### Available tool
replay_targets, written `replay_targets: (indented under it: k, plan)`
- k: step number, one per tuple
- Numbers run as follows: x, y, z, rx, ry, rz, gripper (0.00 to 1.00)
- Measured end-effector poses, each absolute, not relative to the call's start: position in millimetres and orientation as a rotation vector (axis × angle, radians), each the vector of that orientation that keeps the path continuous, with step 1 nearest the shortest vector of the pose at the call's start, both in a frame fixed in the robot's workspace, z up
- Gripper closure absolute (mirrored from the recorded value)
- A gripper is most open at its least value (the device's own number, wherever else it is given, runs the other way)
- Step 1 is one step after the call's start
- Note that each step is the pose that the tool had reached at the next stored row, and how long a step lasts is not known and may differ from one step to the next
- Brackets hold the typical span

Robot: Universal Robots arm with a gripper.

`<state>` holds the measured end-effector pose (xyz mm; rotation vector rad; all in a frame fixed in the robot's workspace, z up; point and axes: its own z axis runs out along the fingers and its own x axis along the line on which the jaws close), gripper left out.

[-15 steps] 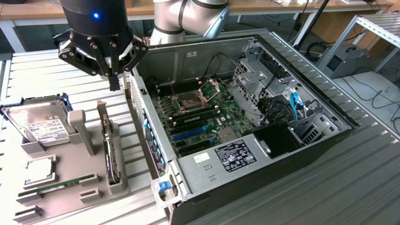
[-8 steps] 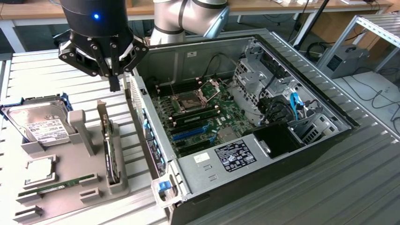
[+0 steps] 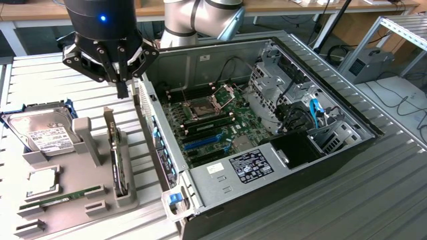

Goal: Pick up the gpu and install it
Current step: 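Reach for the gpu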

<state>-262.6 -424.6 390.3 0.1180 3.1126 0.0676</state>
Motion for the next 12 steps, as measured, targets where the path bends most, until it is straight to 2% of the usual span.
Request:
replay_targets:
  k: [12]
  plan:
    - [-262.6,-426.8,390.1,0.118,3.113,0.068,0.89]
